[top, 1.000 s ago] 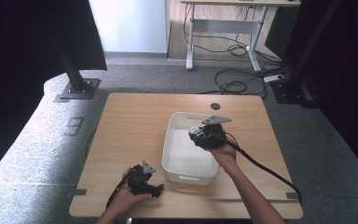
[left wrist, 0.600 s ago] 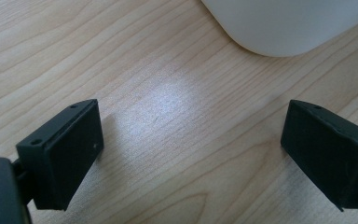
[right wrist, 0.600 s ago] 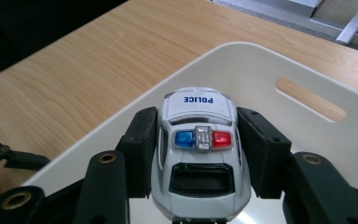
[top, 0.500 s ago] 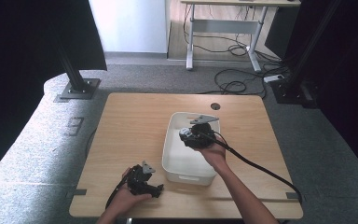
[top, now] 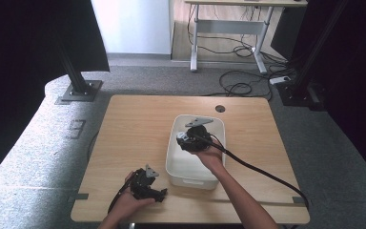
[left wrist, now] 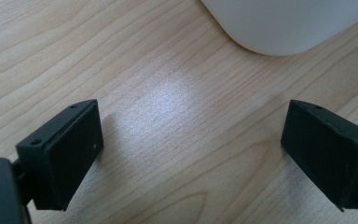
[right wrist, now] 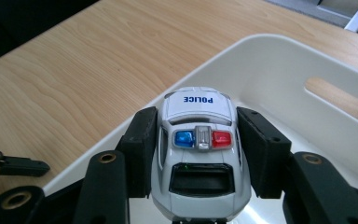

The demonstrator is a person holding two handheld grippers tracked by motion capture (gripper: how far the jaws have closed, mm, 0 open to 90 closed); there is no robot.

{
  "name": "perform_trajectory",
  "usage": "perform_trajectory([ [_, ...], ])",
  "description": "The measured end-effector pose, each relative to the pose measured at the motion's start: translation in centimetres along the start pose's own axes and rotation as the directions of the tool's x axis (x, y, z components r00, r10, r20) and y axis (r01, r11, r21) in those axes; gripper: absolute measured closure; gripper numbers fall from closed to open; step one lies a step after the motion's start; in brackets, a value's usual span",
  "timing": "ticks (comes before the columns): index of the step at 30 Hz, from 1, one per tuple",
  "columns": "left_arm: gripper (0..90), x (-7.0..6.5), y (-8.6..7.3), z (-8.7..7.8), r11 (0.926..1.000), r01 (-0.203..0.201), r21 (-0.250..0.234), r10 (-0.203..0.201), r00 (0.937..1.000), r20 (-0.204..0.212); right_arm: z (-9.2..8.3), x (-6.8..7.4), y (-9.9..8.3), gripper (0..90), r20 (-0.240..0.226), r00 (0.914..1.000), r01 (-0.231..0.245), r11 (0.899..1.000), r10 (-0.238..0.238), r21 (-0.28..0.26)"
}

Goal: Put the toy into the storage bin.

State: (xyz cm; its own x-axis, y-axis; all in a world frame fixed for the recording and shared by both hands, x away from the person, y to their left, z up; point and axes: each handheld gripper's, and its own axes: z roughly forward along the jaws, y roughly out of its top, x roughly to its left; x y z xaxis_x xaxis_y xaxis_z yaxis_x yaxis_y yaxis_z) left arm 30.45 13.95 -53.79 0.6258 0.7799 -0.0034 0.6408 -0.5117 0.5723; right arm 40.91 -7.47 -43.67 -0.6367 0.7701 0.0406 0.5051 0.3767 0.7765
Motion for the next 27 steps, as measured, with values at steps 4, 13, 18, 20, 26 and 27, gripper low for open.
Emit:
perform_trajectory([
  [4, 5.9, 0.0, 0.0, 0.0, 1.0, 0.0, 0.0, 0.0, 1.0, 0.0, 0.4, 0.0, -0.2, 50.3, 0.004, 1.0, 0.002, 1.0, -0.003, 0.014],
  [13, 5.9, 0.0, 0.0, 0.0, 1.0, 0.0, 0.0, 0.0, 1.0, 0.0, 2.0, -0.4, -0.5, 50.2, 0.013, 0.9995, -0.028, 0.998, 0.028, 0.047],
  [18, 5.9, 0.0, 0.0, 0.0, 1.0, -0.001, 0.001, 0.001, 1.0, 0.0, 3.0, -0.6, -0.9, 50.2, 0.022, 0.9993, -0.032, 0.996, 0.03, 0.079],
  [20, 5.9, -0.1, 0.0, 0.0, 1.0, -0.001, 0.001, 0.001, 1.0, 0.001, 3.5, -0.6, -1.1, 50.2, 0.02, 0.9993, -0.033, 0.995, 0.032, 0.093],
  [26, 5.8, -0.1, 0.0, 0.0, 1.0, -0.004, -0.001, 0.004, 1.0, 0.003, 4.7, -0.9, -1.4, 50.2, 0.025, 0.9987, -0.047, 0.991, 0.044, 0.126],
  [27, 5.8, -0.1, 0.0, 0.0, 1.0, -0.004, -0.001, 0.004, 1.0, 0.003, 4.7, -1.0, -1.5, 50.2, 0.027, 0.9986, -0.049, 0.991, 0.046, 0.128],
])
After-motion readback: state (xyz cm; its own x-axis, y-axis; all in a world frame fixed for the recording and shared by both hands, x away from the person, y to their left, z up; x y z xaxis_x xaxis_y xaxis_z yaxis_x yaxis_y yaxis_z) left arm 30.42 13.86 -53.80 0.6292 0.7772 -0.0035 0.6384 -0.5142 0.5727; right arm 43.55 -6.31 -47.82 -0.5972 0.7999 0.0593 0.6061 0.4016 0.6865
